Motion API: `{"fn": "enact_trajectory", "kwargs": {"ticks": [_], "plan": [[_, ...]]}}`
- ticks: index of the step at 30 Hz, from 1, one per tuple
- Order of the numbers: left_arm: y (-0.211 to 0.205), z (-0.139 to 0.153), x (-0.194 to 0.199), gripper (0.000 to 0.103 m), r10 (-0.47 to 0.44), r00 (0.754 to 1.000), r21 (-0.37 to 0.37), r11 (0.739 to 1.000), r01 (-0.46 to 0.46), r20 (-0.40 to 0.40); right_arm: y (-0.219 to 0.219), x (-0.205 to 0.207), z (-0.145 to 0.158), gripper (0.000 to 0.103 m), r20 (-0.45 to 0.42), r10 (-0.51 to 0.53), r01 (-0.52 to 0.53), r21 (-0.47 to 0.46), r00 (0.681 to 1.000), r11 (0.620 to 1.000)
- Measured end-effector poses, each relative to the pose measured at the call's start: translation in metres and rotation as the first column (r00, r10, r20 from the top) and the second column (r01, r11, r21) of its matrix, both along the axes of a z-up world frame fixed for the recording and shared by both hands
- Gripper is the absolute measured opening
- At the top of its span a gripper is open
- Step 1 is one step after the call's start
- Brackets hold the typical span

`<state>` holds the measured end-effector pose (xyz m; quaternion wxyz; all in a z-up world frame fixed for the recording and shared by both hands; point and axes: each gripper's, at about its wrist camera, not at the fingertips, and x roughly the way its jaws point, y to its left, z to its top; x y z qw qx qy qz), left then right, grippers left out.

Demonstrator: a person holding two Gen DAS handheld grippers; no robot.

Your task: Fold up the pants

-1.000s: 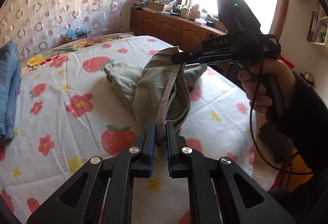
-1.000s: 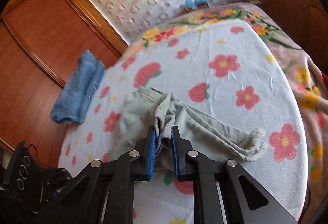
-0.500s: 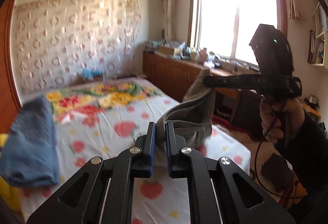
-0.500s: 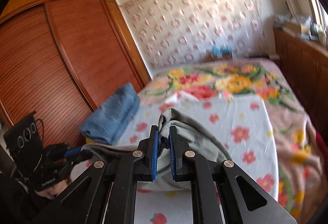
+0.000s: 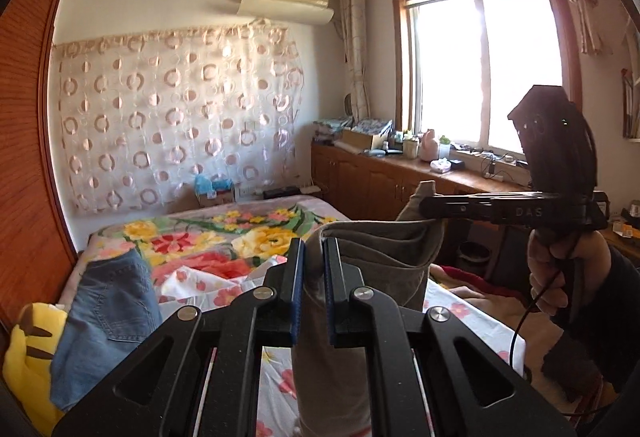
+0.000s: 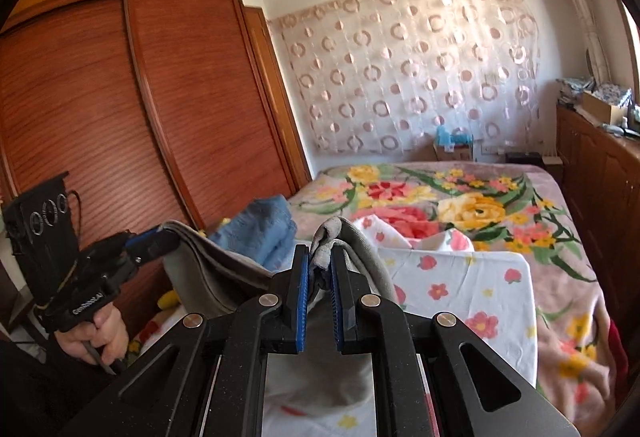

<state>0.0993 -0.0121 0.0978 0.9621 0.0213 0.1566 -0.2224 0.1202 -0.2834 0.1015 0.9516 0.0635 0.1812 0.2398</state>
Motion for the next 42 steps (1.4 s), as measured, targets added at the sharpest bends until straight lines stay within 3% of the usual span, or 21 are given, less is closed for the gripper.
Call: {"fn": "enact_trajectory", "kwargs": {"ticks": [5, 9, 11, 15, 19, 25, 29, 34, 38, 42], "plan": [[0.011, -0.001, 0.043, 0.010, 0.038, 0.999, 0.018, 0.999, -0.038, -0.016, 0.010, 0.055, 0.010, 0.010, -0.042, 0.000, -0.001, -0.011, 0.999, 1.000], [0.011, 0.029, 0.063, 0.010, 0.056, 0.998, 0.029, 0.998, -0.057, 0.031, 0.017, 0.084, 0.045, 0.010, -0.006, -0.015, 0.015, -0.004, 1.000, 1.000], [0.012, 0.048, 0.065, 0.010, 0.003, 0.998, 0.013, 1.000, -0.004, 0.062, 0.021, 0.098, 0.063, 0.010, 0.046, -0.029, 0.029, 0.001, 0.999, 1.000], [0.008, 0.054, 0.053, 0.010, -0.016, 0.995, 0.051, 0.999, 0.011, 0.096, 0.025, 0.087, 0.084, 0.009, 0.098, -0.043, 0.044, -0.018, 0.994, 0.999], [0.012, 0.011, 0.043, 0.010, -0.013, 1.000, 0.081, 0.997, 0.011, 0.023, 0.031, 0.067, 0.055, 0.010, 0.039, -0.020, 0.021, -0.024, 0.999, 0.999], [0.026, -0.072, 0.016, 0.010, -0.009, 0.986, 0.064, 0.998, 0.020, -0.169, 0.063, 0.039, -0.022, 0.010, -0.145, 0.021, -0.035, -0.098, 0.989, 0.995], [0.021, -0.101, -0.011, 0.010, -0.009, 0.975, 0.076, 0.997, 0.026, -0.222, 0.082, 0.022, -0.058, 0.010, -0.236, 0.032, -0.056, -0.095, 0.971, 0.994], [0.017, -0.117, -0.040, 0.011, -0.010, 0.968, 0.080, 0.996, 0.031, -0.251, 0.091, 0.002, -0.070, 0.010, -0.284, 0.033, -0.060, -0.086, 0.958, 0.994], [0.023, -0.133, -0.056, 0.011, -0.032, 0.952, 0.041, 0.998, 0.047, -0.305, 0.085, -0.014, -0.076, 0.010, -0.322, 0.041, -0.063, -0.061, 0.946, 0.996], [0.022, -0.150, -0.064, 0.013, -0.024, 0.935, 0.050, 0.998, 0.044, -0.353, 0.084, -0.018, -0.082, 0.010, -0.362, 0.028, -0.058, -0.072, 0.932, 0.996]]}}
